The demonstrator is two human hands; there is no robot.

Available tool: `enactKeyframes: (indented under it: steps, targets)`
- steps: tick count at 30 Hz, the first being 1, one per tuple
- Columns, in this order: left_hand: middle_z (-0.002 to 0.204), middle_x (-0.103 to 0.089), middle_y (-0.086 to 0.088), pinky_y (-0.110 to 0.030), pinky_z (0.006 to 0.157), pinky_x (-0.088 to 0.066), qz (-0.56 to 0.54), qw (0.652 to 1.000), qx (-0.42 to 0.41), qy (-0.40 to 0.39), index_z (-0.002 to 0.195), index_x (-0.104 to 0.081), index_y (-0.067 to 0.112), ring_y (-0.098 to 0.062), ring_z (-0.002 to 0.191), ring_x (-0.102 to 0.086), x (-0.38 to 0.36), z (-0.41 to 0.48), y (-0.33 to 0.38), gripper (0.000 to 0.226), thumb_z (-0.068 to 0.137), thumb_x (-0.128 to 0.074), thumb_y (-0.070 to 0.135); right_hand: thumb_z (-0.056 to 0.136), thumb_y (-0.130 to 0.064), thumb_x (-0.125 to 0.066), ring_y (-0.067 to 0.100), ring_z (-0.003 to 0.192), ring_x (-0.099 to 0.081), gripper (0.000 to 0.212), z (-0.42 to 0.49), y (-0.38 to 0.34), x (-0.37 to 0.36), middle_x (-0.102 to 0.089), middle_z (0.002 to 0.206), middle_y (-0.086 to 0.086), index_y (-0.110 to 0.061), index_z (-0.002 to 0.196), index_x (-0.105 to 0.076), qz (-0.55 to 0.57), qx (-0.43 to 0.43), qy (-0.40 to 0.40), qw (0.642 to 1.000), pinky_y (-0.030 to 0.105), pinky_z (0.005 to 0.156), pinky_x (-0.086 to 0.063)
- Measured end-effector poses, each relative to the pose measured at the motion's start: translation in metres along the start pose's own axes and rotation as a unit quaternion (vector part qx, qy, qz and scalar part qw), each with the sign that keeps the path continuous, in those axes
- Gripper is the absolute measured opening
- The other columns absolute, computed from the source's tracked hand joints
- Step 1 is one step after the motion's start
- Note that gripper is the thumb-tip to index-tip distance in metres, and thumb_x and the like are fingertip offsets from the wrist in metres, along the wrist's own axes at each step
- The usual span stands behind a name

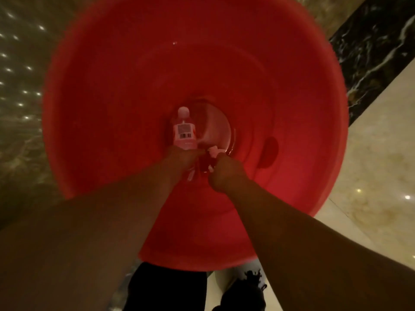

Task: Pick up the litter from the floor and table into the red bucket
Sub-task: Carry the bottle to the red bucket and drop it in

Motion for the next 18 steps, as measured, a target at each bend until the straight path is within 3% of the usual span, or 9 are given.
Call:
enactKeyframes:
  steps: [2, 5, 9, 11, 14, 18]
  targets:
    - [0.075, -0.062, -0.005, -0.017, 0.029, -0.039, 0.031, 0.999, -0.005, 0.040, 0.113, -0.058, 0.005, -0.012, 0.048, -0.057, 0.000, 0.004, -0.001, 0.040, 0.079, -0.076, 0.014, 0.096, -0.015, -0.050, 0.032, 0.128, -0.046, 0.055, 0.001, -0.002, -0.001, -0.046, 0.141, 0.019, -0.017, 0.147, -0.032, -0.011, 0.009, 0.001, 1.000, 0.036, 0.105, -0.038]
    - [0.100, -0.065, -0.011, -0.022, 0.042, -0.039, 0.090, 0.992, -0.018, 0.086, 0.129, -0.051, 0.009, -0.016, 0.060, -0.058, 0.010, 0.002, 0.002, 0.061, 0.076, -0.077, 0.027, 0.095, -0.017, -0.050, 0.033, 0.125, -0.048, 0.050, -0.015, -0.006, 0.011, -0.047, 0.139, 0.019, -0.011, 0.143, -0.037, -0.015, 0.024, 0.035, 0.999, 0.033, 0.102, -0.039]
    - [0.112, -0.067, -0.020, -0.029, 0.059, -0.044, 0.210, 0.970, -0.048, 0.111, 0.117, -0.061, 0.004, -0.034, 0.091, -0.066, 0.036, -0.034, 0.028, 0.050, 0.080, -0.071, 0.036, 0.090, -0.013, -0.053, 0.037, 0.112, -0.053, 0.040, -0.056, -0.020, 0.040, -0.054, 0.123, 0.023, -0.002, 0.128, -0.048, -0.039, 0.021, 0.081, 0.996, 0.035, 0.086, -0.043]
    - [0.112, -0.067, -0.023, -0.028, 0.061, -0.047, 0.257, 0.956, -0.070, 0.124, 0.107, -0.063, 0.001, -0.035, 0.101, -0.064, 0.053, -0.073, 0.047, 0.047, 0.081, -0.068, 0.040, 0.086, -0.010, -0.054, 0.037, 0.109, -0.055, 0.037, -0.088, -0.033, 0.059, -0.056, 0.119, 0.022, -0.002, 0.122, -0.051, -0.061, 0.029, 0.081, 0.994, 0.036, 0.086, -0.044]
    - [0.122, -0.062, -0.022, -0.039, 0.085, -0.047, 0.316, 0.934, -0.122, 0.116, 0.118, -0.055, 0.004, -0.039, 0.114, -0.057, 0.078, -0.156, 0.076, 0.051, 0.086, -0.060, 0.044, 0.084, -0.009, -0.055, 0.034, 0.104, -0.060, 0.033, -0.148, -0.061, 0.085, -0.064, 0.113, 0.017, -0.006, 0.116, -0.057, -0.109, 0.064, 0.068, 0.990, 0.034, 0.090, -0.041]
    - [0.132, -0.056, -0.011, -0.037, 0.095, -0.037, 0.437, 0.866, -0.194, 0.147, 0.126, -0.045, 0.018, -0.031, 0.120, -0.051, 0.123, -0.287, 0.103, 0.045, 0.091, -0.044, 0.047, 0.086, -0.015, -0.054, 0.026, 0.108, -0.062, 0.034, -0.245, -0.107, 0.119, -0.069, 0.116, 0.006, -0.019, 0.119, -0.062, -0.135, 0.152, 0.077, 0.976, 0.027, 0.091, -0.039]
Point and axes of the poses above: each hand's wrist, its own z-axis towards the middle knuckle, its own x-axis out of the back of the hand, y = z × x, the point moved 5 cm from there along z, towards the middle knuckle
